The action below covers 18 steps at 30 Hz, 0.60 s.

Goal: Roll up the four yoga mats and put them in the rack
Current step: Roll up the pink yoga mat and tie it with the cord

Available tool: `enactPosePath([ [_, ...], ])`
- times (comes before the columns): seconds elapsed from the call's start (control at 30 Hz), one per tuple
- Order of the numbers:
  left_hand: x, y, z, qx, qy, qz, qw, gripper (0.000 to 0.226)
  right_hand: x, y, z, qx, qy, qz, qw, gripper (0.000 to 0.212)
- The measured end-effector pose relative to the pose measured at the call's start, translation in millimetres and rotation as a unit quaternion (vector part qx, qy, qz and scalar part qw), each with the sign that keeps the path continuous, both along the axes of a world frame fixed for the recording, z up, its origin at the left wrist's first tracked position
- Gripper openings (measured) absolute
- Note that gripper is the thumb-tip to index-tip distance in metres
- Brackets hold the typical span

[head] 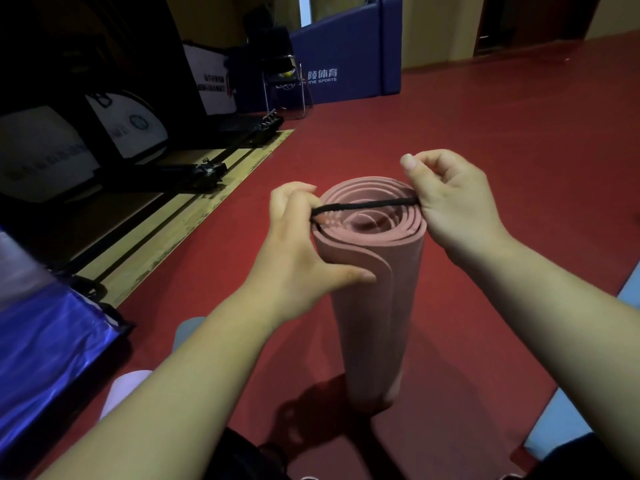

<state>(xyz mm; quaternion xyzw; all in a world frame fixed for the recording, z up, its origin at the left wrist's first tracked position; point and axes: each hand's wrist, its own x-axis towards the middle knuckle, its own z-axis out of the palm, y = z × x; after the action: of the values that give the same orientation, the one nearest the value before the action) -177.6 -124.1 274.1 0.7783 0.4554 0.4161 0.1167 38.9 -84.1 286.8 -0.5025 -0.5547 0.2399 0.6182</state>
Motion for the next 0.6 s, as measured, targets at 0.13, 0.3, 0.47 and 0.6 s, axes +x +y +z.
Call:
enactPosePath([
  [0.13, 3.9, 4.3, -4.2, 0.054, -0.022, 0.071, 0.996, 0.067, 0.3, -5.4, -1.2, 0.004, 0.016, -0.032, 0.999, 0.026],
  [0.3, -7.3, 21.6, -1.9, 0.109, 0.048, 0.041, 0.992, 0.061, 1.8, -13.2, -2.3, -0.009, -0.012, -0.002, 1.000, 0.036],
  [0.47, -10.9, 32.2, -4.2, 0.195, 0.161, -0.050, 0.966, 0.051, 9.9, -20.1, 0.8, -0.011, -0.031, 0.047, 0.998, 0.048],
  [0.6, -7.3, 32.5, -11.4, 0.174, 0.195, -0.043, 0.964, 0.047, 19.0, -20.9, 1.6, -0.009, -0.065, 0.088, 0.994, 0.049],
])
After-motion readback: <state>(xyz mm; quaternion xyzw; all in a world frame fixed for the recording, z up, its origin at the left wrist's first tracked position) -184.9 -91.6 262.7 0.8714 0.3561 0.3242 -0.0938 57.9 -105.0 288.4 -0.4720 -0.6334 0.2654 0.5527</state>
